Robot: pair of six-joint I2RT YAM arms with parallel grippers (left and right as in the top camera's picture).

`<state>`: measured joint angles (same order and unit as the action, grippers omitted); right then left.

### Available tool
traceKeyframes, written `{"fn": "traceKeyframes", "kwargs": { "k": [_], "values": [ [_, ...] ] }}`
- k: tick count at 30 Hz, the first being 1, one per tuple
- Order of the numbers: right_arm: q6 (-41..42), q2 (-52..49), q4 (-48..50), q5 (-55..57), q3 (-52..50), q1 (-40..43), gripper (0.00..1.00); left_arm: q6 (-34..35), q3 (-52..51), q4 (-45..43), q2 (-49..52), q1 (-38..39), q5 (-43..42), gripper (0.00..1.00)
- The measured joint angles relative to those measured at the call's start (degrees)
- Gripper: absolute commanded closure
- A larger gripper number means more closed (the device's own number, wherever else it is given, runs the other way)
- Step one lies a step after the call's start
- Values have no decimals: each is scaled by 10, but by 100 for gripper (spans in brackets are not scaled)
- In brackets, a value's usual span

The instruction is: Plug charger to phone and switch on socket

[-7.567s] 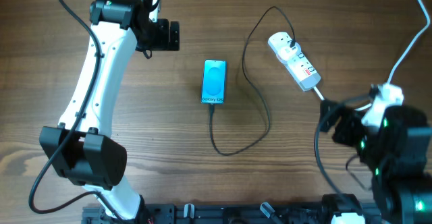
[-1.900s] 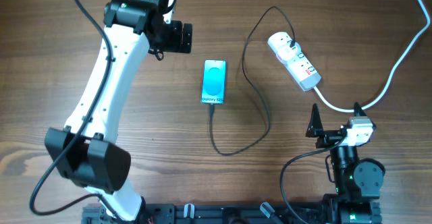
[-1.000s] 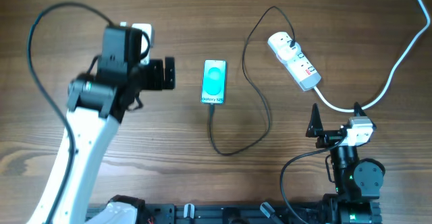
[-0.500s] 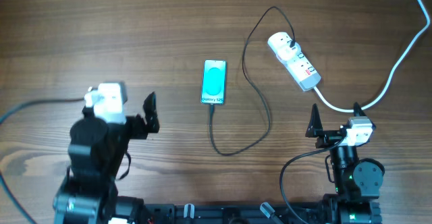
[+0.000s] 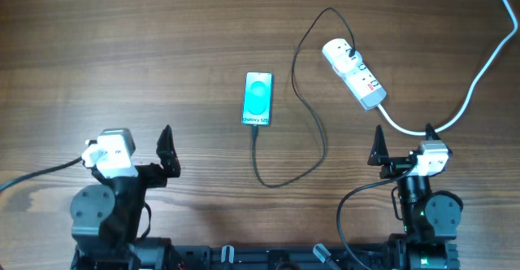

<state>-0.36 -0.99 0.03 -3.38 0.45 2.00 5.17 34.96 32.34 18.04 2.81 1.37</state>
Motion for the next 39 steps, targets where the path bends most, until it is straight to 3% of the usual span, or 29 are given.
{"fn": "traceKeyframes", "kwargs": {
  "k": [39],
  "values": [
    [0, 0, 0, 0, 0, 0, 0, 0, -2, -4, -1, 0, -59, 0]
  ]
}}
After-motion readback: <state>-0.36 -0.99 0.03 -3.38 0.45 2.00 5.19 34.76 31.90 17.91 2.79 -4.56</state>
